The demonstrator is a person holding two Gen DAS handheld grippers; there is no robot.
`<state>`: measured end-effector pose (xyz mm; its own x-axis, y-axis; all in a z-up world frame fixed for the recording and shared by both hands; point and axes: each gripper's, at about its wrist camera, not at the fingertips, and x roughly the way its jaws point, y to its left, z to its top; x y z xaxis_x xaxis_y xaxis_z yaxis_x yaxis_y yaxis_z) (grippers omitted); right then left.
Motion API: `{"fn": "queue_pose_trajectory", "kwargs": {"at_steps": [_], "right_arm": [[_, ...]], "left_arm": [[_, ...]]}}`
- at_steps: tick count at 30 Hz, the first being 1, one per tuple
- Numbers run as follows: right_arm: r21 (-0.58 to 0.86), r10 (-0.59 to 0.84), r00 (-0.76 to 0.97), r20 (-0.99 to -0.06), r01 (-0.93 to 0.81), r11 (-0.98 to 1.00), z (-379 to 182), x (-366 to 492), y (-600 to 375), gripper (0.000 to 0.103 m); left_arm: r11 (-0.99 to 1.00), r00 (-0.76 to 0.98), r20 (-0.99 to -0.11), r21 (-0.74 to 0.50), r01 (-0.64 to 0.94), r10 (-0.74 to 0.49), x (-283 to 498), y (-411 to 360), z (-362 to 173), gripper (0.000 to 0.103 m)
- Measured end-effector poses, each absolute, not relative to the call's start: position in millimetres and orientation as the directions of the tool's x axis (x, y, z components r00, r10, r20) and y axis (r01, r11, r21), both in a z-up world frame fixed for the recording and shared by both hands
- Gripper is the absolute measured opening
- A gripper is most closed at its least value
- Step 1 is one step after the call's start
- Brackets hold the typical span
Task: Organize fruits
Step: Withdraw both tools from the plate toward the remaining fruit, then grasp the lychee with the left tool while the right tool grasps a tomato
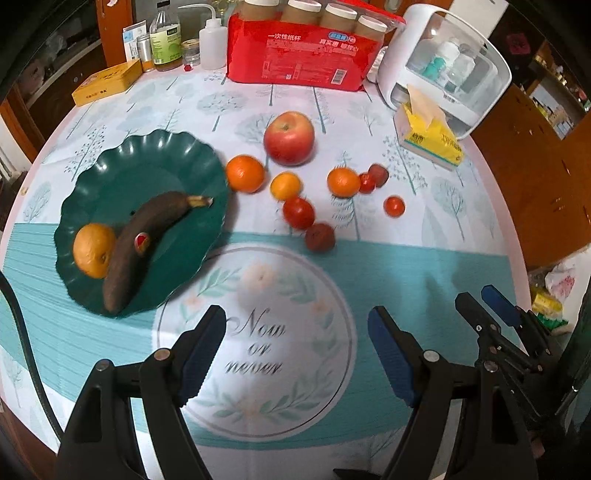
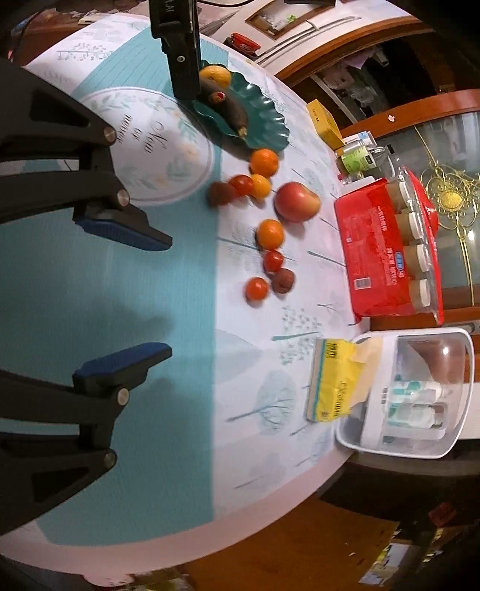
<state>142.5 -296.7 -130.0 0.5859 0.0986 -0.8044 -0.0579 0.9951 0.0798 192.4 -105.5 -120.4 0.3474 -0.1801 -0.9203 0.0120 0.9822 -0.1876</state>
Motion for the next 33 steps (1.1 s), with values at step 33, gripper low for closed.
{"fn": "queue_pose_trajectory", "kwargs": {"at_steps": [33], "right_arm": [[0.079, 0.191, 0.608, -0.771, -0.206, 0.975, -189, 264, -275, 0.051]], "left_arm": [[0.959, 0.239, -0.944, -0.26, -0.112, -0.228, 287, -129, -208, 0.07]]}}
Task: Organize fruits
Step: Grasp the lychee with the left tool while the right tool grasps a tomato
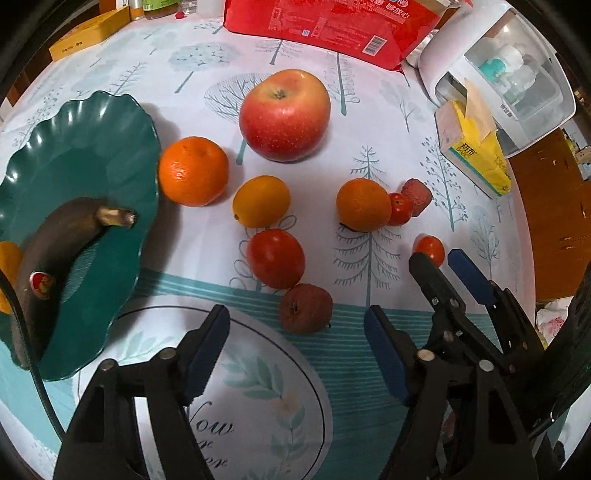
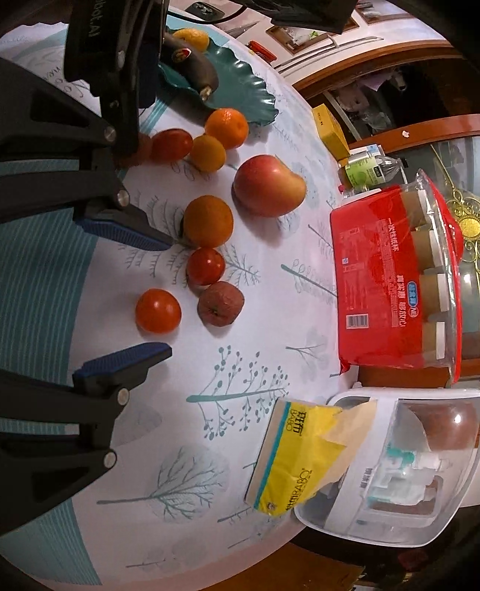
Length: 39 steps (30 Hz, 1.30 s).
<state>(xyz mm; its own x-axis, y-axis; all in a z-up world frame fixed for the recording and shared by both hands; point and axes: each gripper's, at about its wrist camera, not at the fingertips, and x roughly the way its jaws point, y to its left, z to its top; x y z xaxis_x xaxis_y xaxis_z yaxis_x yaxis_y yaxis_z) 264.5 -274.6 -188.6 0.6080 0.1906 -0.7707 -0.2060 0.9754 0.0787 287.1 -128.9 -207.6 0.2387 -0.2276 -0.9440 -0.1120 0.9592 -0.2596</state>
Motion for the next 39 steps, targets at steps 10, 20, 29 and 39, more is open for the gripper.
{"fn": "queue_pose_trajectory", "kwargs": {"at_steps": [10, 20, 29, 39], "right_arm": [[0.088, 0.177, 0.602, -0.779, -0.174, 0.981, -201, 269, -278, 0.034], [0.105, 0.183, 0.593, -0.784, -0.164, 0.981, -204, 269, -280, 0.028], [0.143, 0.206, 0.562, -0.801, -0.153, 0.978, -200, 258, -283, 0.028], [0.144, 0.213, 0.544, -0.812, -0.166, 0.976, -187, 221, -274, 0.028]], "left_arm": [[0.957, 0.245, -0.939, -0.272, -0.103, -0.24, 293, -130, -218, 0.042], [0.953, 0.255, -0.932, -0.288, -0.097, -0.256, 293, -133, -217, 0.03], [0.945, 0.279, -0.921, -0.311, -0.102, -0.273, 282, -126, -205, 0.03], [0.933, 0.33, -0.896, -0.346, -0.101, -0.297, 255, -115, -180, 0.03]]}}
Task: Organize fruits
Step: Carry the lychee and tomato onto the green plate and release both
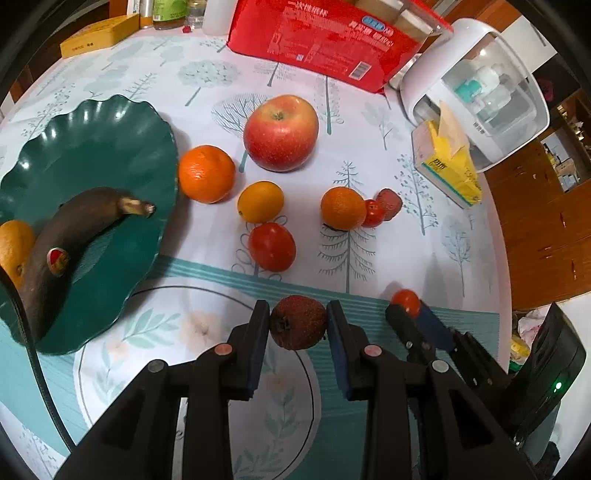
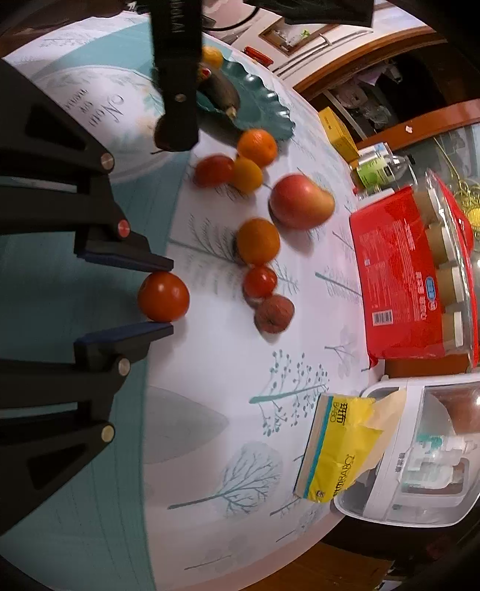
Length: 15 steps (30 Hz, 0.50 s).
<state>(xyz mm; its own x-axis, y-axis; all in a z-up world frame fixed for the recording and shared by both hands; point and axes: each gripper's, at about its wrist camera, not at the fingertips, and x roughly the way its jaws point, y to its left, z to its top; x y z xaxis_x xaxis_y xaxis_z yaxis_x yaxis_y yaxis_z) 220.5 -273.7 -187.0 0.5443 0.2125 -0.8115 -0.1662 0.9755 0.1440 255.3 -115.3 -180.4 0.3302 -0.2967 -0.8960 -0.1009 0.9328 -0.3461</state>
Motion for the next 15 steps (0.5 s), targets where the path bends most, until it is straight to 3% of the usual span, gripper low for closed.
{"fn": "queue_pose_trajectory", "kwargs": {"at_steps": [15], "right_arm": [[0.133, 0.243, 0.548, -0.8, -0.233, 0.963, -163, 172, -225, 0.028]], "left_arm": [[0.932, 0.421, -0.876, -0.327, -0.157, -0.237, 197, -44, -151, 0.03]]}}
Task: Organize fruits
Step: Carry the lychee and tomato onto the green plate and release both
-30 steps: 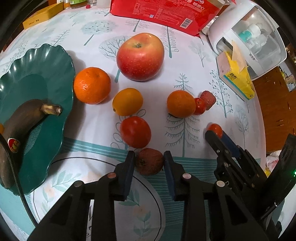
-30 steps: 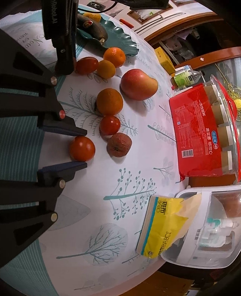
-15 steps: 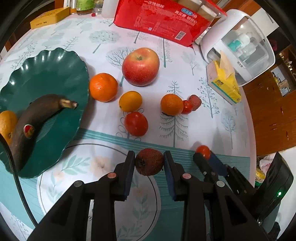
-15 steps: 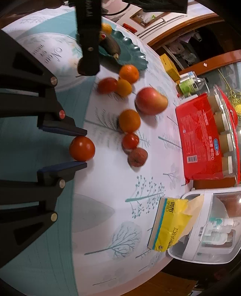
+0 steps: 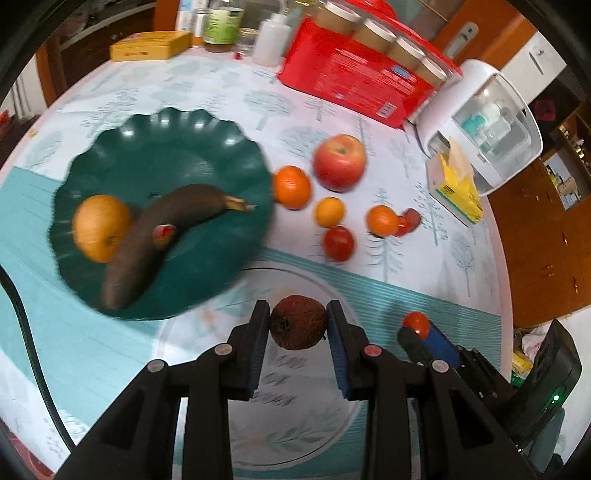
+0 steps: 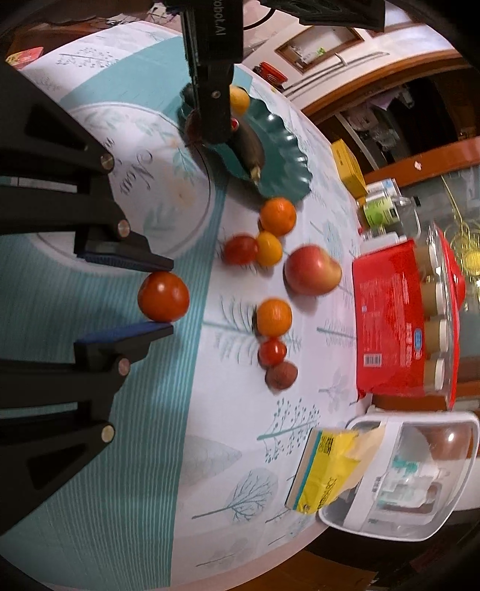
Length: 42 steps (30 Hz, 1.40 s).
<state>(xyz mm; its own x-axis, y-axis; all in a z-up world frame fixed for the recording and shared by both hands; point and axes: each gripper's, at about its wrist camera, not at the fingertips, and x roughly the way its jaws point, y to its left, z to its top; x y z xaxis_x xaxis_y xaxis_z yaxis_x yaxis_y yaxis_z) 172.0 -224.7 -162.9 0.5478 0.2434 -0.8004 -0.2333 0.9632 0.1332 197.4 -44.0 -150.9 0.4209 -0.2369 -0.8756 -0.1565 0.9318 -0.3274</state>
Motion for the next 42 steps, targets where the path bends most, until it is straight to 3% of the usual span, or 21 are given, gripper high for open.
{"fn": "queue_pose_trajectory", "kwargs": {"at_steps": [18, 42], "right_arm": [[0.145, 0.267, 0.542, -0.797, -0.258, 0.955, -148, 140, -137, 0.028], [0.231, 0.216, 0.61, -0.762, -0.057, 0.971, -155, 164, -38, 0.028]], "left_arm": [[0.928, 0.439, -0.883, -0.292, -0.232, -0.168, 156, 75, -137, 0.03], [0.981, 0.405, -0.898, -0.193, -0.015, -0.17, 207, 172, -141, 0.03]]}}
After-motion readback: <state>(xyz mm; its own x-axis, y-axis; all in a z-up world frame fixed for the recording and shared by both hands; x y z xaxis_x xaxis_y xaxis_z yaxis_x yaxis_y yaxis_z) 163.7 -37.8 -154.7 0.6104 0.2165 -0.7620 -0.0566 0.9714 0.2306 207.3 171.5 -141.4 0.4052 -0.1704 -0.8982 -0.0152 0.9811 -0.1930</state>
